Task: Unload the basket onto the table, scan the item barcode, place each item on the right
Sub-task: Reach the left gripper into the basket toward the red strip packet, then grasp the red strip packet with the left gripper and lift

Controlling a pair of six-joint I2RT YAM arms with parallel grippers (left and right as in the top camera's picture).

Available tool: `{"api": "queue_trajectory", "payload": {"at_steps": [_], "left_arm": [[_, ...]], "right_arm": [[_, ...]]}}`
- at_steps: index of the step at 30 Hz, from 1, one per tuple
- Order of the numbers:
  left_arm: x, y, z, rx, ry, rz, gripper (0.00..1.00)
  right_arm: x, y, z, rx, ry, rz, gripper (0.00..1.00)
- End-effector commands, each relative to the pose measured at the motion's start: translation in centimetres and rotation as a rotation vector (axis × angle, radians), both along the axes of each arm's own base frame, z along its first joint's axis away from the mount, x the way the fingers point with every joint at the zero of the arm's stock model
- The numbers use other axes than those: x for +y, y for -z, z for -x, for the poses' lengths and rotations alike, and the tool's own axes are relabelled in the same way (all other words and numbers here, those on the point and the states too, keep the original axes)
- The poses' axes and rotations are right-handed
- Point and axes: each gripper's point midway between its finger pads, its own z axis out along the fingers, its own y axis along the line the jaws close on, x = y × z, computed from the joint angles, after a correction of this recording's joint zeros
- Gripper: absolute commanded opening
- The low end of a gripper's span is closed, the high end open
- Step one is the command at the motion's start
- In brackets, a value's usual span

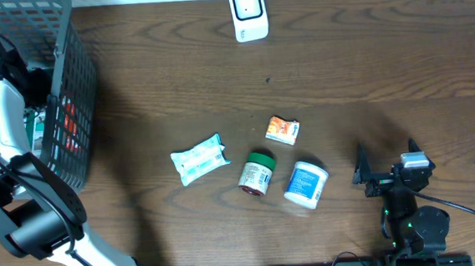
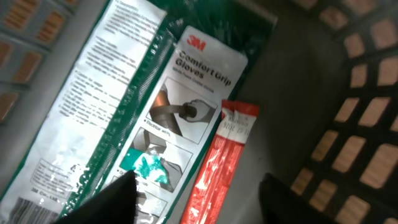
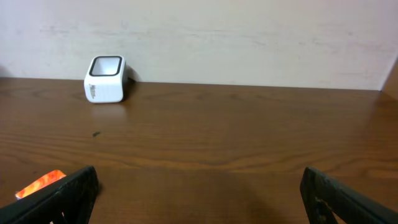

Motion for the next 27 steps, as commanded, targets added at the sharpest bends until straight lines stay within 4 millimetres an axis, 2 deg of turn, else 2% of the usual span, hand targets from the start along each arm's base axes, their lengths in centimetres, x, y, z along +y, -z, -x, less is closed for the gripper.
{"api": "queue_trajectory", "payload": {"at_steps": [1,4,14,15,16,17,18,19,20,23,26,27], "left_arm": [[-0.6,3.8,0.7,0.078,0.034,0.051,0.68],[-2.1,5.8,0.2,0.089,0.144,0.116,0.68],[-3.3,13.0,1.1,0.205,0.168,0.228,0.69],[-3.6,14.3,1.4,0.228,0.169,0.249,0.69],[-3.7,14.8,1.6,0.237,0.168,0.255,0.66],[-3.7,15.0,1.7,0.242,0.168,0.259,0.58],[-3.7,15.1,1.7,0.244,0.167,0.260,0.31],[-3.7,14.9,1.6,0.239,0.166,0.258,0.12],[-3.6,14.5,1.5,0.232,0.163,0.254,0.07],[-3.0,12.2,0.7,0.191,0.163,0.229,0.07],[-2.2,8.4,-0.4,0.111,0.134,0.192,0.07],[-1.8,6.4,-0.8,0.066,0.109,0.175,0.07]], "right_arm": [[-0.2,0.0,0.0,0.000,0.012,-0.009,0.99],[-0.2,0.0,0.0,0.000,0.012,-0.009,0.99],[-0.2,0.0,0.0,0.000,0.012,-0.009,0.99],[-0.2,0.0,0.0,0.000,0.012,-0.009,0.99],[-0.2,0.0,0.0,-0.001,0.012,-0.009,0.99],[-0.2,0.0,0.0,0.000,0.012,-0.009,0.99],[-0.2,0.0,0.0,0.000,0.012,-0.009,0.99],[-0.2,0.0,0.0,0.000,0.012,-0.009,0.99],[-0.2,0.0,0.0,0.000,0.012,-0.009,0.99],[-0.2,0.0,0.0,0.000,0.012,-0.009,0.99],[-0.2,0.0,0.0,0.000,0.012,-0.009,0.99],[-0.2,0.0,0.0,0.000,0.012,-0.009,0.99]]}}
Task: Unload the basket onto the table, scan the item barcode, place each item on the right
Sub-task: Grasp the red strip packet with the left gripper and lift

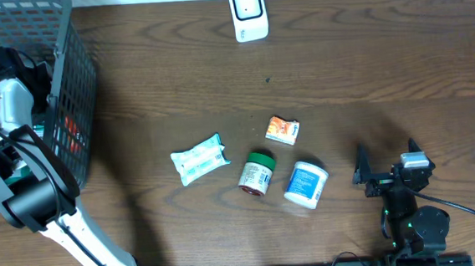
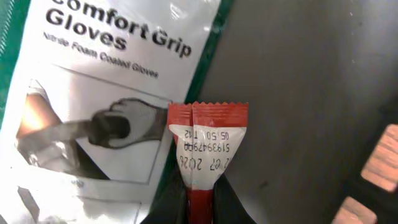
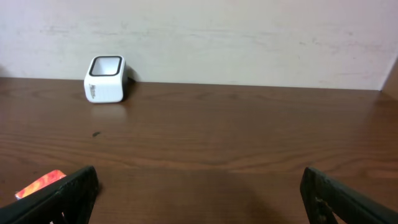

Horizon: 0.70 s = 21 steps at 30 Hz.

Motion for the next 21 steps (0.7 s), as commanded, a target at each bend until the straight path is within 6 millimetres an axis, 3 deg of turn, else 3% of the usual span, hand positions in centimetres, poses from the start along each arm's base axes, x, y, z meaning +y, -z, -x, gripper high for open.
{"api": "queue_trajectory", "payload": {"at_steps": [1,8,12,18,19,21], "left_arm": [[0.5,-3.8,0.1,-0.067,-0.085,-0.004,0.07],[2.4,-16.0,1.1,-0.312,-0.251,-0.079,0.07],[2.4,-21.6,2.5,-0.429,-0.291,-0.116,0.07],[0.3,-29.3,6.2,-0.577,-0.320,-0.150,0.07],[-0.7,-31.2,7.2,-0.619,-0.323,-0.137,0.07],[-2.4,-32.9,8.1,-0.660,-0.291,-0.116,0.07]], "right_arm": [[-0.2,0.0,0.0,0.000,0.012,-0.009,0.99],[-0.2,0.0,0.0,0.000,0.012,-0.009,0.99],[-0.2,0.0,0.0,0.000,0.012,-0.009,0.99],[-0.2,0.0,0.0,0.000,0.012,-0.009,0.99],[-0.2,0.0,0.0,0.000,0.012,-0.009,0.99],[-0.2,0.0,0.0,0.000,0.012,-0.009,0.99]]}}
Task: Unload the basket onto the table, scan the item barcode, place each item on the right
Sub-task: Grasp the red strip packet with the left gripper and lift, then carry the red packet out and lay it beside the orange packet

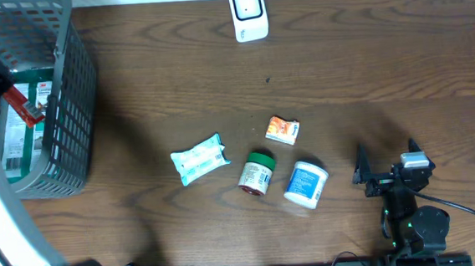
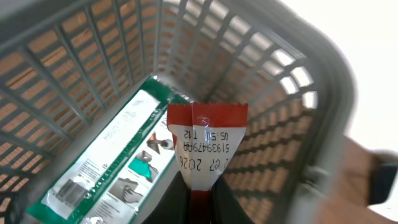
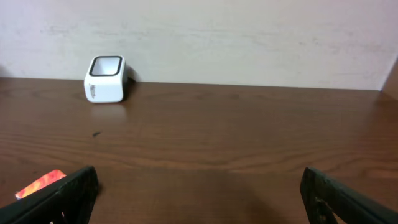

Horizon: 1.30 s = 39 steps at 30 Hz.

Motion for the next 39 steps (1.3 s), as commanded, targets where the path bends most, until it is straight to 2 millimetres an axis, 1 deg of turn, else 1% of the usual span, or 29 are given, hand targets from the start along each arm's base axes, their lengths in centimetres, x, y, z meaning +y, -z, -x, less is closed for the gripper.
{"api": "queue_trajectory", "payload": {"at_steps": [1,3,6,7,9,10,11,12,13,14,15,19,20,21,24,27,28,29,33,36,39], "left_arm": [[-3.3,-4.6,2.2,-0.113,0.043,0.016,0.07],[-6.2,-5.6,3.2,-0.131,0.116,0.044,0.07],[-10.0,-5.4,4.3,-0.098,0.208,0.090,0.07],[-12.0,-4.7,4.7,-0.060,0.254,0.112,0.07],[-14.8,-3.3,5.2,0.007,0.325,0.146,0.07],[-16.5,-2.3,5.4,0.048,0.373,0.163,0.07],[-17.7,-1.6,5.4,0.074,0.405,0.172,0.07],[-19.6,-0.5,5.5,0.113,0.461,0.184,0.07],[-20.6,0.2,5.5,0.135,0.492,0.190,0.07],[-22.2,1.5,5.4,0.170,0.538,0.195,0.07],[-24.5,3.2,5.1,0.210,0.603,0.200,0.07],[-29.4,8.0,4.3,0.303,0.710,0.230,0.07],[-31.3,10.1,3.8,0.335,0.751,0.233,0.07],[-32.9,11.7,3.6,0.360,0.787,0.231,0.07],[-36.6,15.7,2.7,0.421,0.860,0.227,0.07],[-40.2,19.5,1.1,0.442,0.896,0.239,0.08],[-41.1,20.5,0.5,0.439,0.907,0.238,0.07],[-41.8,21.9,-0.2,0.436,0.910,0.223,0.07],[-42.2,25.8,-1.7,0.462,0.854,0.173,0.07],[-42.3,27.5,-2.2,0.475,0.852,0.172,0.07],[-42.3,29.0,-2.1,0.502,0.849,0.172,0.07]], "right_arm": [[-0.2,0.0,0.0,-0.001,0.012,-0.009,0.99],[-0.2,0.0,0.0,-0.001,0.012,-0.009,0.99],[-0.2,0.0,0.0,-0.001,0.012,-0.009,0.99],[-0.2,0.0,0.0,-0.001,0.012,-0.009,0.99],[-0.2,0.0,0.0,-0.001,0.012,-0.009,0.99],[-0.2,0.0,0.0,-0.001,0.012,-0.009,0.99],[-0.2,0.0,0.0,-0.001,0.012,-0.009,0.99],[-0.2,0.0,0.0,-0.001,0.012,-0.009,0.99],[-0.2,0.0,0.0,-0.001,0.012,-0.009,0.99],[-0.2,0.0,0.0,-0.001,0.012,-0.009,0.99],[-0.2,0.0,0.0,-0.001,0.012,-0.009,0.99],[-0.2,0.0,0.0,-0.001,0.012,-0.009,0.99],[-0.2,0.0,0.0,-0.001,0.012,-0.009,0.99],[-0.2,0.0,0.0,-0.001,0.012,-0.009,0.99],[-0.2,0.0,0.0,-0.001,0.012,-0.009,0.99],[-0.2,0.0,0.0,-0.001,0.012,-0.009,0.99],[-0.2,0.0,0.0,-0.001,0.012,-0.009,0.99],[-0.2,0.0,0.0,-0.001,0.012,-0.009,0.99],[-0.2,0.0,0.0,-0.001,0.012,-0.009,0.99],[-0.2,0.0,0.0,-0.001,0.012,-0.009,0.99],[-0.2,0.0,0.0,-0.001,0.012,-0.009,0.99]]}}
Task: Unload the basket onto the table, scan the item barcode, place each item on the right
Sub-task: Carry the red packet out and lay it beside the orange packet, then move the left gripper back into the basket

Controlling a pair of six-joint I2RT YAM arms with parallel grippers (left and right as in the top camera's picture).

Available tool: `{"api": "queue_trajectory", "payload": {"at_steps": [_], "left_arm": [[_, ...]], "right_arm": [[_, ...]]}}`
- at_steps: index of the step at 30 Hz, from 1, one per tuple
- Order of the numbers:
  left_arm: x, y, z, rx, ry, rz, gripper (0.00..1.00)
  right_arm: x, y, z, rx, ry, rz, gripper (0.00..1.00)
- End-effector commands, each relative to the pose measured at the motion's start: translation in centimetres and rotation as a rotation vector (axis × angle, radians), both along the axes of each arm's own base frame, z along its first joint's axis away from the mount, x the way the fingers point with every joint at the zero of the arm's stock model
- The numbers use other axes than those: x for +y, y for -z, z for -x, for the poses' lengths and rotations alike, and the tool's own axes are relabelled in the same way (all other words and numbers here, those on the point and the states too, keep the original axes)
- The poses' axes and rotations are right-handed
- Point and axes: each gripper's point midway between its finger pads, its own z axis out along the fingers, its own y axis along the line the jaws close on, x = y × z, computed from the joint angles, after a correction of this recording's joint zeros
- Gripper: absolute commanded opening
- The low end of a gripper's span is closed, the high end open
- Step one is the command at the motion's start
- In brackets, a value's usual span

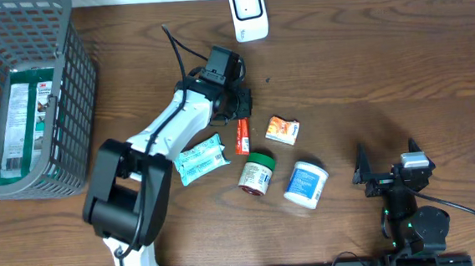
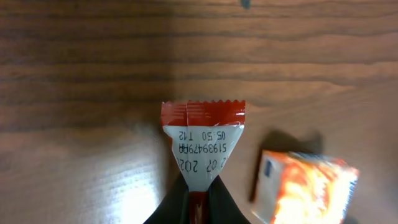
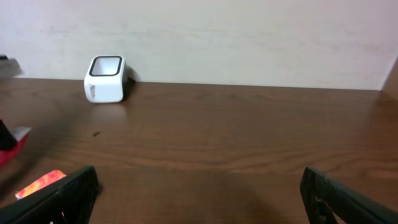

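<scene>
My left gripper [image 1: 238,116] is shut on a narrow red and white sachet [image 1: 241,136], its crimped end with printed date codes [image 2: 203,147] pointing away from the wrist camera, low over the table's middle. The white barcode scanner [image 1: 248,12] stands at the far edge, also seen as the small white scanner [image 3: 105,79] in the right wrist view. My right gripper [image 1: 386,164] rests open at the near right, nothing between its fingers [image 3: 59,196].
An orange packet [image 1: 282,130] lies just right of the sachet. A pale green wipes pack [image 1: 199,159], a green-lidded jar [image 1: 257,173] and a blue-white tub [image 1: 307,183] lie in the middle. A grey basket [image 1: 59,95] with a glove pack [image 1: 20,115] stands far left.
My left gripper held the red sachet above the basket at the far left; now it holds it low over the table's middle, beside the orange packet. The right arm is unchanged.
My left gripper was open inside the basket over the glove pack and the red sachet. Then it was shut on the sachet's end in the basket, then raised above the basket with it, and now stands over the table's middle. My right gripper stayed still.
</scene>
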Motion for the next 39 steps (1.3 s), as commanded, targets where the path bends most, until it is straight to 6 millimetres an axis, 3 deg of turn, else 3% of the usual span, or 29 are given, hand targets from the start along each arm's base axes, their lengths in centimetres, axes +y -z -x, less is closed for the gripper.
{"api": "queue_trajectory", "payload": {"at_steps": [1,3,4,5,6,7,8,10,14,16,18,20,21,23,24,26,28,31,35,37,39], "left_arm": [[0.5,1.6,0.0,0.024,-0.024,-0.029,0.07],[0.4,1.9,0.2,0.035,-0.020,-0.035,0.10],[0.3,1.9,0.3,0.035,-0.018,-0.033,0.17],[0.3,1.8,0.3,0.034,-0.016,-0.031,0.32],[0.2,1.6,0.3,0.032,-0.017,-0.028,0.57],[0.2,1.3,0.2,0.026,-0.017,-0.025,0.68],[0.1,1.0,0.2,0.021,-0.018,-0.023,0.73],[0.1,-0.2,0.1,0.000,-0.017,-0.013,0.76],[-0.1,-5.6,-0.3,-0.080,-0.018,0.026,0.76],[0.7,-11.8,-0.7,-0.182,-0.031,0.066,0.76],[2.2,-15.6,-0.9,-0.247,-0.061,0.075,0.76],[5.3,-20.1,-1.0,-0.336,-0.116,0.046,0.76],[6.4,-21.3,-1.1,-0.363,-0.136,0.033,0.77],[12.0,-25.8,-1.2,-0.470,-0.246,-0.044,0.76],[13.3,-26.5,-1.2,-0.489,-0.277,-0.059,0.76],[19.2,-29.3,-0.9,-0.556,-0.411,-0.103,0.77],[23.2,-30.3,-0.5,-0.579,-0.509,-0.128,0.76],[31.1,-30.7,0.0,-0.585,-0.701,-0.185,0.77],[40.5,-28.8,1.4,-0.525,-0.913,-0.259,0.82],[44.6,-26.7,2.2,-0.465,-0.971,-0.307,0.89],[46.7,-24.6,2.4,-0.413,-0.973,-0.321,0.93]], "right_arm": [[-0.2,0.0,0.0,0.000,0.012,-0.009,0.99],[-0.2,0.0,0.0,0.000,0.012,-0.009,0.99],[-0.2,0.0,0.0,-0.001,0.012,-0.009,0.99],[-0.2,0.0,0.0,-0.001,0.012,-0.009,0.99],[-0.2,0.0,0.0,0.000,0.012,-0.009,0.99],[-0.2,0.0,0.0,0.000,0.012,-0.009,0.99],[-0.2,0.0,0.0,0.000,0.012,-0.009,0.99],[-0.2,0.0,0.0,-0.001,0.012,-0.009,0.99],[-0.2,0.0,0.0,0.000,0.012,-0.009,0.99],[-0.2,0.0,0.0,0.000,0.012,-0.009,0.99],[-0.2,0.0,0.0,0.000,0.012,-0.009,0.99],[-0.2,0.0,0.0,0.000,0.012,-0.009,0.99],[-0.2,0.0,0.0,0.000,0.012,-0.009,0.99],[-0.2,0.0,0.0,0.000,0.012,-0.009,0.99],[-0.2,0.0,0.0,0.000,0.012,-0.009,0.99],[-0.2,0.0,0.0,0.000,0.012,-0.009,0.99],[-0.2,0.0,0.0,0.000,0.012,-0.009,0.99],[-0.2,0.0,0.0,0.000,0.012,-0.009,0.99],[-0.2,0.0,0.0,0.000,0.012,-0.009,0.99],[-0.2,0.0,0.0,-0.001,0.012,-0.009,0.99],[-0.2,0.0,0.0,0.000,0.012,-0.009,0.99]]}}
